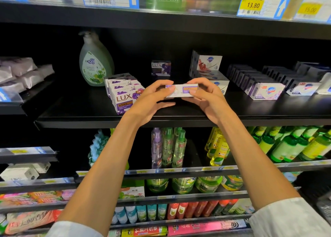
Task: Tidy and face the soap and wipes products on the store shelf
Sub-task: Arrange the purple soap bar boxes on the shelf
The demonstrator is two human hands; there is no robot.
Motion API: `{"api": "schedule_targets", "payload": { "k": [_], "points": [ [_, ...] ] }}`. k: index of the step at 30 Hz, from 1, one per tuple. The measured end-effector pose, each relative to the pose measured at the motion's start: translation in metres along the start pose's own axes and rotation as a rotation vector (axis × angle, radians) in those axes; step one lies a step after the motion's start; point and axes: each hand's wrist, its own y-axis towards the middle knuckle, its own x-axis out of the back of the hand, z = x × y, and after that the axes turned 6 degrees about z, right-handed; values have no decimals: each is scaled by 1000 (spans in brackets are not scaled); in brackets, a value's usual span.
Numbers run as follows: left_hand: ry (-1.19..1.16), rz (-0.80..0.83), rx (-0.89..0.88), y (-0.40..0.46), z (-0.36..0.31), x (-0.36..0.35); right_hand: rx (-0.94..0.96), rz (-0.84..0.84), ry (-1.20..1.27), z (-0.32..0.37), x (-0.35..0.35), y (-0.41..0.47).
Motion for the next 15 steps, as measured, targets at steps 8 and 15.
{"api": "schedule_targets", "payload": {
  "k": [8,15],
  "points": [
    [14,-43,-17,2,2,1,-22,43,-39,-1,3,3],
    [39,-45,-60,1,3,2,-52,15,-14,-1,0,5]
  ]
}}
